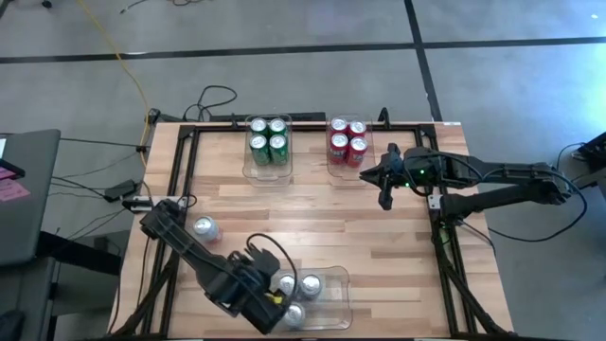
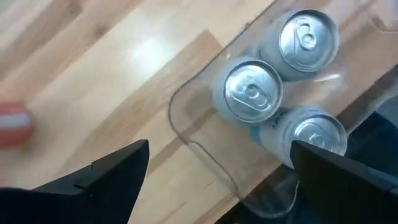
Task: Sort soda cans
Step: Put the orange soda can into the bottom transparent bin
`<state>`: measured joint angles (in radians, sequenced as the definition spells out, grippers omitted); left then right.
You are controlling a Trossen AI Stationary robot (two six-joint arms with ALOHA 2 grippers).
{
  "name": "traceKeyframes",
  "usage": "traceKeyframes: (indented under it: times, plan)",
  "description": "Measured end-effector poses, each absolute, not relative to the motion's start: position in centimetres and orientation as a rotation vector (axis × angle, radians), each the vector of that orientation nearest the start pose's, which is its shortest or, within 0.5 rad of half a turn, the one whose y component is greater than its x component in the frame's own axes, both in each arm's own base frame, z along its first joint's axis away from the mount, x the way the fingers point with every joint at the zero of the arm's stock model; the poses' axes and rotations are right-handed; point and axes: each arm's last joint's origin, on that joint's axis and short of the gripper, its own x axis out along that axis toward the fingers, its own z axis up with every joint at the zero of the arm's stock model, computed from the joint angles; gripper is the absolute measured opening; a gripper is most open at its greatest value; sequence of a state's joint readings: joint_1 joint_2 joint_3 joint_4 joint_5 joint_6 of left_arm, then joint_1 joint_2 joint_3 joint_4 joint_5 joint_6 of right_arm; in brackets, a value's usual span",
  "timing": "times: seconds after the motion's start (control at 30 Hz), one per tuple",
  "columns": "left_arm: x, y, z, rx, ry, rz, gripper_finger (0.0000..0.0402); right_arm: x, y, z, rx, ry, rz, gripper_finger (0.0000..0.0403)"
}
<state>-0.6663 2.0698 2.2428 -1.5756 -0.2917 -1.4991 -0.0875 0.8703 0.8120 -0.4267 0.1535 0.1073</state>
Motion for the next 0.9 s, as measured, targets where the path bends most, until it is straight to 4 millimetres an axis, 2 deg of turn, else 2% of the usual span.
traceKeyframes:
  times: [0.1,0.33,0.43,0.57,0.7,0.9]
  plan:
    - [31.1,-23.7,35.1,-0.56,1.11,0.531,0.0383,18.2,-2.0,30.6,0.088,0.473,-0.262,0.0066]
    - [31.8,-22.5,34.4,-0.543,1.1,0.604,0.0381,18.2,-2.0,30.5,0.104,0.479,-0.267,0.0066]
    - [32.3,-21.8,34.2,-0.524,1.111,0.609,0.0364,18.2,-2.0,30.5,0.104,0.481,-0.266,0.0066]
    - [32.7,-21.1,34.1,-0.462,1.141,0.569,0.031,18.1,-2.0,30.5,0.104,0.485,-0.266,0.0066]
    - [33.2,-20.3,34.2,-0.375,1.171,0.511,0.0234,18.1,-2.0,30.5,0.104,0.486,-0.266,0.0066]
    - [33.7,-17.7,35.4,-0.3,1.132,0.505,0.014,18.1,-2.0,30.5,0.104,0.486,-0.266,0.0066]
